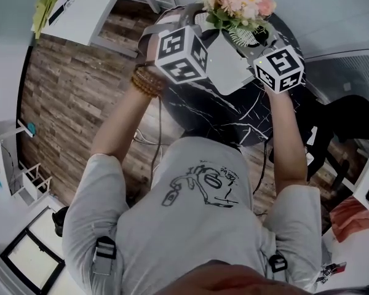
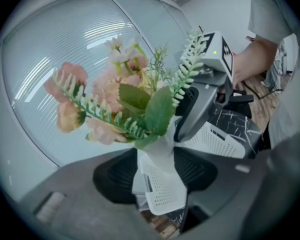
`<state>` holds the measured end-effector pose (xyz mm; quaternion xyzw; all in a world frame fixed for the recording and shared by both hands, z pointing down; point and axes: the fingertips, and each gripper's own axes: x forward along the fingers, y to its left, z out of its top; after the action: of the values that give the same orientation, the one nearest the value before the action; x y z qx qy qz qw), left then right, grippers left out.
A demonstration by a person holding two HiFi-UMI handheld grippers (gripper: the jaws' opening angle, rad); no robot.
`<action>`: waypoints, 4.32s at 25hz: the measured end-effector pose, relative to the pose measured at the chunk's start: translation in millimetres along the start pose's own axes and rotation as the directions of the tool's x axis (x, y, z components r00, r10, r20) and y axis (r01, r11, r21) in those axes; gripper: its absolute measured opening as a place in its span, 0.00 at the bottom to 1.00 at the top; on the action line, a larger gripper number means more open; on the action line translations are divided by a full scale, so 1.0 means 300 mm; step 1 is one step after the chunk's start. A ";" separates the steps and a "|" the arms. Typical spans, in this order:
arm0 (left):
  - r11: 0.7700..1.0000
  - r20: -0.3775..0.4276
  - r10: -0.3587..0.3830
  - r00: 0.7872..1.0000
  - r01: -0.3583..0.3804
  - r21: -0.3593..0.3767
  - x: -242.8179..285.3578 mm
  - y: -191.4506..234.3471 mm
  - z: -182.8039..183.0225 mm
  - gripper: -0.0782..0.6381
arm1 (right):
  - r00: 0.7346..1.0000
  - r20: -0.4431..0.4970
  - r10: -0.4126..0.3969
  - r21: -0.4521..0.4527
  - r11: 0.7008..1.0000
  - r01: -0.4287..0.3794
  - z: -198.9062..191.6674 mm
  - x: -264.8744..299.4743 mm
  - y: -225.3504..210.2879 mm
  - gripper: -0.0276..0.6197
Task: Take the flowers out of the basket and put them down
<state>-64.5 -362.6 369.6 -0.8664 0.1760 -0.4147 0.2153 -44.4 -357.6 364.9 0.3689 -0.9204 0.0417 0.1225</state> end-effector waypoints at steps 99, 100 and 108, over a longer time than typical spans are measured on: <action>0.921 0.120 -0.341 0.932 0.306 0.240 0.616 -1.105 0.488 0.43 | 0.901 -0.103 -0.422 0.197 0.879 0.435 -0.968 -0.953 -0.035 0.43; 0.921 0.118 -0.340 0.933 0.305 0.243 0.618 -1.108 0.486 0.43 | 0.901 -0.102 -0.422 0.199 0.878 0.434 -0.972 -0.952 -0.034 0.43; 0.920 0.112 -0.339 0.934 0.305 0.245 0.626 -1.131 0.469 0.43 | 0.903 -0.100 -0.419 0.205 0.879 0.430 -0.999 -0.950 -0.020 0.43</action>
<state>201.7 -134.5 587.1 -0.8830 -0.0339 -0.3942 0.2527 217.0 -121.4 581.4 0.5716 -0.8032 0.1261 0.1109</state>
